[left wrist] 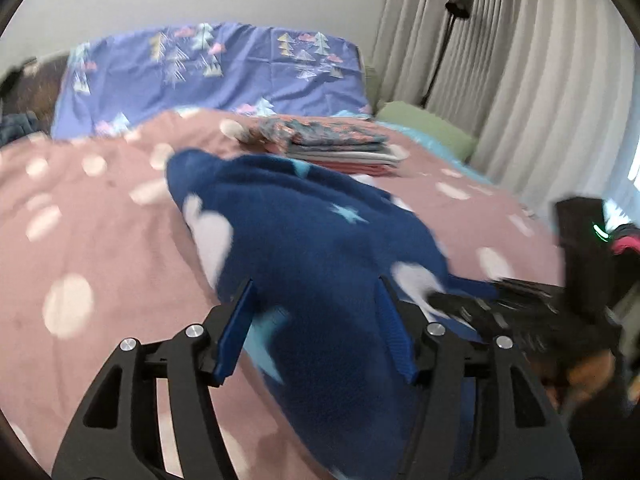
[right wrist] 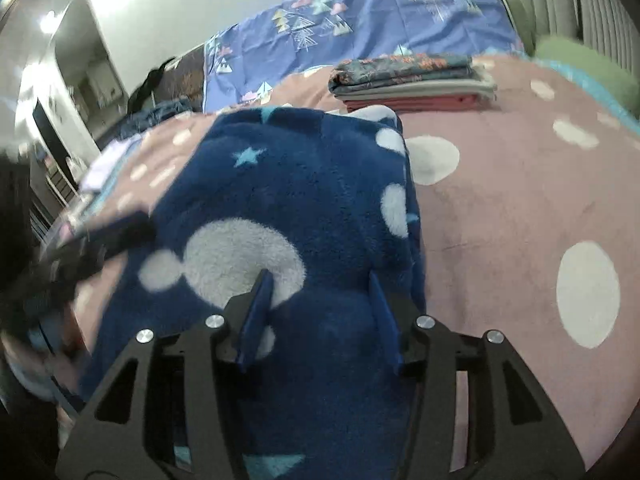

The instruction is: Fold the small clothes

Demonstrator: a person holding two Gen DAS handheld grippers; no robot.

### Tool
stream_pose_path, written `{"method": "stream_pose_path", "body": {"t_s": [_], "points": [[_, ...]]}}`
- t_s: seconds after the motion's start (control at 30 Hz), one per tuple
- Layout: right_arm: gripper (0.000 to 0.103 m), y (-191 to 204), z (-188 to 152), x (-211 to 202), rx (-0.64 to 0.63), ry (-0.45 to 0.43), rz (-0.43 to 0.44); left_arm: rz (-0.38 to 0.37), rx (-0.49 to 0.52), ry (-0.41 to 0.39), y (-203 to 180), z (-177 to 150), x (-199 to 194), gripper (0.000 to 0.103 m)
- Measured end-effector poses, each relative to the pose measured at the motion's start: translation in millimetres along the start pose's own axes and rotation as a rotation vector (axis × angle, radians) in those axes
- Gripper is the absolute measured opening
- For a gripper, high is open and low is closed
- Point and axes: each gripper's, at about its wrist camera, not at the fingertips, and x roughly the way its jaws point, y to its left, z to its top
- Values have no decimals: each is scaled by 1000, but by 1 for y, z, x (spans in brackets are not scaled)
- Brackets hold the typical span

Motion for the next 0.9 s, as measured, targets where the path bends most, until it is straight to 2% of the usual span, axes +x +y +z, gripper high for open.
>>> {"method": "stream_pose_path", "body": {"t_s": [0.07, 0.13, 0.2, 0.27, 0.37, 0.43, 0.47, 0.5, 0.53, 0.57, 0.6, 0.63, 0.67, 0.7, 0.73, 0.77, 0.83, 0.9], "points": [[52, 5, 2, 5, -27, -4, -20, 33, 64, 4, -9, -20, 2, 62], [52, 14, -1, 10, -94, -19, -49, 79, 100, -19, -9, -40, 12, 69], [52, 15, -3, 9, -99, -31, -59, 19, -24, 19, 11, -37, 18, 81], [52, 15, -5, 6, -95, -37, -59, 15, -46, 29, 12, -38, 18, 82], [52, 11, -7, -5, -87, -43, -38, 73, 17, 19, -8, -28, 0, 73], [52, 10, -4, -13, -65, -38, -28, 73, 30, -21, -18, -22, -19, 67], [52, 9, -3, -16, -57, -33, -24, 49, 28, -57, -22, -20, -32, 58], [52, 9, -4, -18, -59, -32, -23, 8, 26, -90, -26, -19, -44, 43], [52, 11, -5, -18, -65, -33, -26, -44, 31, -110, -30, -19, -54, 36], [53, 12, -8, -17, -77, -37, -31, -88, 48, -113, -36, -20, -58, 24], [53, 12, -9, -16, -83, -41, -33, -98, 64, -103, -41, -23, -58, 18], [53, 12, -11, -14, -85, -44, -33, -97, 95, -61, -46, -27, -49, 18], [53, 11, -11, -12, -81, -44, -32, -44, 130, 18, -49, -38, -26, 18], [54, 11, -12, -10, -80, -41, -26, -14, 155, 41, -48, -50, -11, 18], [54, 11, -12, -9, -88, -38, -25, -9, 183, 11, -47, -61, -4, 18], [54, 12, -14, -7, -115, -51, -33, -20, 169, 2, -46, -62, -4, 18], [54, 13, -16, -8, -124, -60, -36, -26, 122, 22, -45, -56, -6, 18], [54, 11, -15, -9, -113, -52, -26, 16, 176, 15, -56, -58, -7, 17]]}}
